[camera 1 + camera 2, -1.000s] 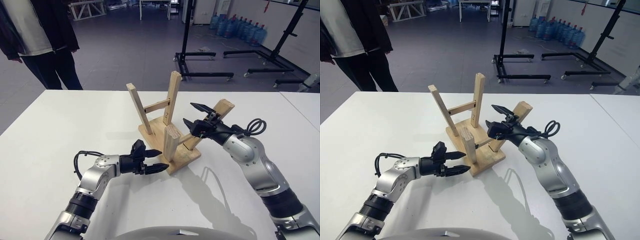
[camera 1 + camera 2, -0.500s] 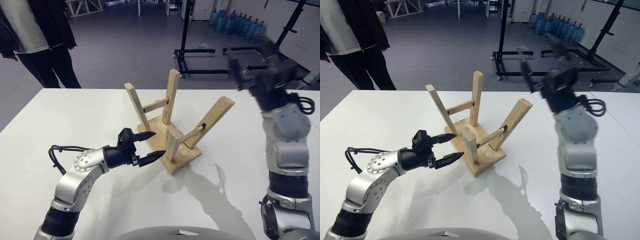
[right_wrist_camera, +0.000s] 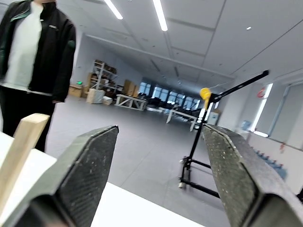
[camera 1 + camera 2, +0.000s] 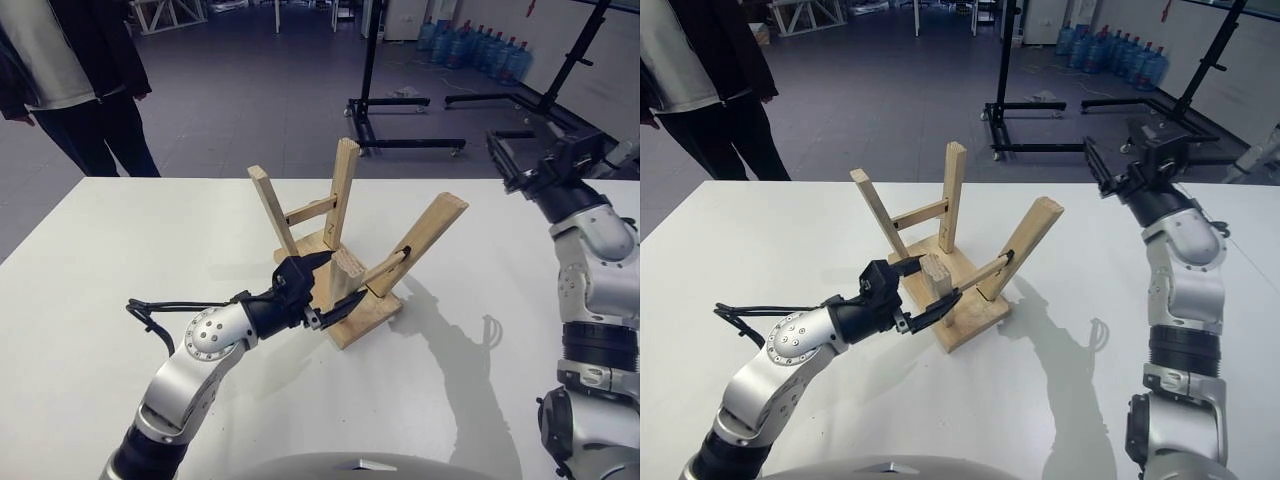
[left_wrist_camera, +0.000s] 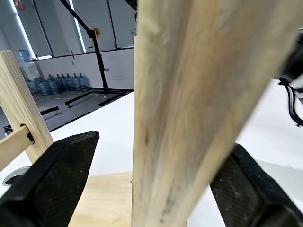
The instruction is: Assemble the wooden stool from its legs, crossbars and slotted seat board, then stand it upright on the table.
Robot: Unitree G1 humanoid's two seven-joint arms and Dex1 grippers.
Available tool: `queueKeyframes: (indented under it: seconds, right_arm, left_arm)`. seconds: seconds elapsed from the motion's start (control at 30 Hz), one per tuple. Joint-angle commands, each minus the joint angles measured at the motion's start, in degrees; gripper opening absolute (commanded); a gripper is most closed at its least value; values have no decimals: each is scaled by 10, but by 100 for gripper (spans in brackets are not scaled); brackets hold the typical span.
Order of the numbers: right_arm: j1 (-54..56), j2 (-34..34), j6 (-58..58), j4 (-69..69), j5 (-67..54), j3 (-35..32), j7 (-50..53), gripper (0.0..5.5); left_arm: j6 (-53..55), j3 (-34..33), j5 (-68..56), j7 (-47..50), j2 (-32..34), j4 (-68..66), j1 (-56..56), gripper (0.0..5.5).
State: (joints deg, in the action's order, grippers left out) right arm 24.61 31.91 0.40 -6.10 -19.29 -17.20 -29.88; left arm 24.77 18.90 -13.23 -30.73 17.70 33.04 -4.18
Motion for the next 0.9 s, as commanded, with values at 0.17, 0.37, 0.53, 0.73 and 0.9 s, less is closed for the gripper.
queueKeyframes:
  seconds: [0.17, 0.37, 0.53, 0.73, 0.9]
  right_arm:
    - [-44, -34, 32, 45, -12, 41, -16, 328]
    - [-52, -45, 21, 70, -9, 45, -11, 328]
    - [-68, -55, 6, 92, 4, 62, -9, 328]
    - [-79, -67, -12, 123, 26, 93, -9, 328]
    - [-75, -73, -13, 160, 34, 124, -16, 328]
  left_arm:
    - [30, 28, 39, 39, -17, 12, -43, 381]
    - [38, 23, 34, 27, -6, 9, -70, 381]
    - [35, 23, 32, 11, -1, -11, -97, 381]
    - [27, 25, 25, -7, 0, -35, -102, 381]
    - [11, 30, 28, -19, -1, -70, -100, 381]
